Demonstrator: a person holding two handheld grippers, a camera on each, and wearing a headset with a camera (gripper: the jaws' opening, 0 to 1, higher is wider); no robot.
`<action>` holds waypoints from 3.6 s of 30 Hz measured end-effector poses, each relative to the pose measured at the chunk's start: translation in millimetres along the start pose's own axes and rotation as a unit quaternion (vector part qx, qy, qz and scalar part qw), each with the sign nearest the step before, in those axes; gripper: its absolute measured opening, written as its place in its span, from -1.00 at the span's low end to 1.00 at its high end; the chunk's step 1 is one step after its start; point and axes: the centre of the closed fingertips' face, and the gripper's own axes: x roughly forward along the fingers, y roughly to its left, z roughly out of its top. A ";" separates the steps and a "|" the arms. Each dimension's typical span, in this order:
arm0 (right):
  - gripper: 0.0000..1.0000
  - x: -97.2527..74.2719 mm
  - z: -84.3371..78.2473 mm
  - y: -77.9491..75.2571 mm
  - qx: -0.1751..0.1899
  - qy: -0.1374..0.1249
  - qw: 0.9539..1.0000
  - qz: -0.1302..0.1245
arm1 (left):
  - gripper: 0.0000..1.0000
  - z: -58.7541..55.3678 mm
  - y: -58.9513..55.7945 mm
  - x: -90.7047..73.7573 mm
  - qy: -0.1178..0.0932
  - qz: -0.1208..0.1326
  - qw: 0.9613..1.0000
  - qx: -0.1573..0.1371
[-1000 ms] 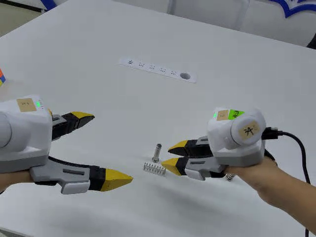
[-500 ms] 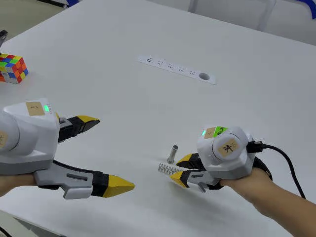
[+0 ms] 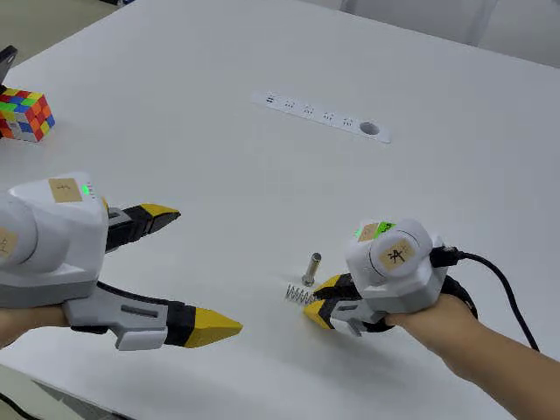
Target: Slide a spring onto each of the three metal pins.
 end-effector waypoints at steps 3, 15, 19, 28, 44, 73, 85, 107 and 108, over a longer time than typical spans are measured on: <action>-0.76 0.4 0.5 1.4 -0.007 0.003 1.000 -0.001 | 0.96 0.4 -2.2 1.8 0.002 -0.004 1.000 0.002; -0.78 -10.8 8.6 2.6 -0.042 0.007 0.999 -0.006 | 0.91 9.2 -9.7 3.3 0.001 -0.009 1.000 0.021; -0.78 -25.5 17.9 6.1 -0.052 -0.003 0.999 -0.005 | 0.85 13.8 -15.8 7.2 -0.001 -0.019 0.999 0.027; -0.78 -68.6 46.4 18.2 -0.089 -0.041 0.995 0.007 | 0.70 35.8 -34.2 22.8 -0.016 -0.043 0.997 0.055; -0.78 -120.6 50.1 61.3 -0.152 -0.062 0.986 0.043 | -0.32 52.0 -96.0 39.5 -0.005 -0.174 0.977 0.125; -0.77 -139.1 47.7 91.0 -0.178 -0.069 0.977 0.094 | -0.80 46.6 -136.2 31.2 0.010 -0.247 0.952 0.181; -0.76 -143.1 43.3 84.7 -0.146 -0.083 0.981 0.094 | -0.80 51.6 -134.3 27.7 -0.001 -0.246 0.954 0.171; -0.78 -164.0 86.7 88.5 -0.109 -0.171 0.971 0.122 | -0.80 56.8 -124.6 27.1 -0.013 -0.228 0.959 0.165; -0.78 -163.6 87.8 89.0 -0.109 -0.174 0.971 0.122 | -0.80 56.4 -124.1 27.2 -0.013 -0.227 0.960 0.164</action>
